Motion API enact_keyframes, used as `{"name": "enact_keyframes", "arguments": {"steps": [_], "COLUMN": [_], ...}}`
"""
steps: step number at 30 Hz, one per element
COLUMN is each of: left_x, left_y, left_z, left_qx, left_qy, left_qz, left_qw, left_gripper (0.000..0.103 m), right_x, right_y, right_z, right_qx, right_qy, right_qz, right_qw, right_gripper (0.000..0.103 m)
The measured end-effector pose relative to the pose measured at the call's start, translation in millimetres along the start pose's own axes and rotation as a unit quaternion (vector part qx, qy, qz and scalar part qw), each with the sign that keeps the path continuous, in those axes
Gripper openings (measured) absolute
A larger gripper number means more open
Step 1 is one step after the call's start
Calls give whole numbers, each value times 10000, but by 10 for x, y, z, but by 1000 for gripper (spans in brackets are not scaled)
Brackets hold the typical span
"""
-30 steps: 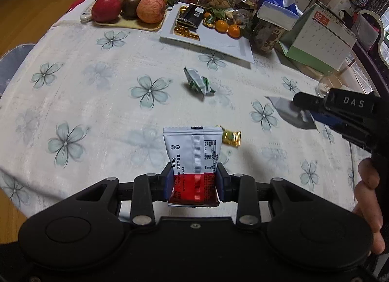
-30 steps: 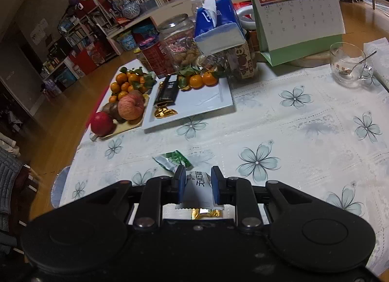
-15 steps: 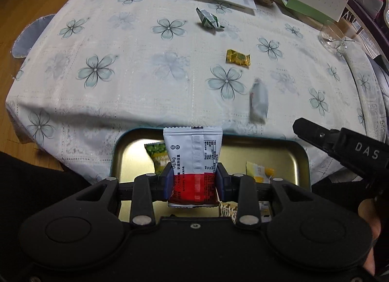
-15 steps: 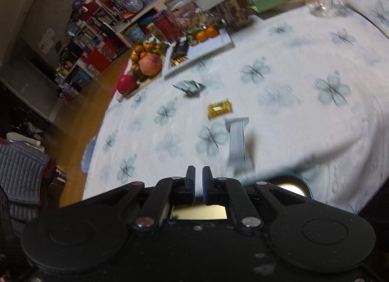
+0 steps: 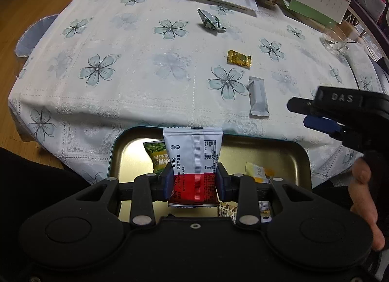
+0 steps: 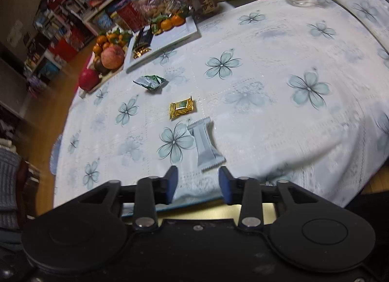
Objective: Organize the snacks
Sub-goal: 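Carry the red-and-white packet over the tray while the right gripper regrasps the white bar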
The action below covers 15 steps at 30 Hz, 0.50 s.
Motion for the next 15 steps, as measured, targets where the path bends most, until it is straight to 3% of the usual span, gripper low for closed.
{"name": "enact_keyframes", "arguments": {"steps": [8, 15], "left_x": [189, 378], "left_y": [132, 251], "left_z": [50, 60], "left_qx": [-1, 18], "left_qy": [29, 81], "left_qz": [-111, -264], "left_qw": [9999, 9996], "left_gripper": [42, 42], "right_x": [672, 1060], "right_y": [307, 227], "right_z": [-35, -9], "right_qx": [-345, -401], "right_qy": [-532, -681], "right_qz": [-387, -773], "right_qw": [9972, 9939], "right_gripper": [45, 44]}}
Point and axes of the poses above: each gripper's, at about its wrist camera, not at the fingertips, and x roughly the way its jaws point, z to its right, y to its top, the point moved 10 cm from there along x, roughly the way its jaws point, and after that the axes turned 13 degrees about -x, right-handed, at the moved point
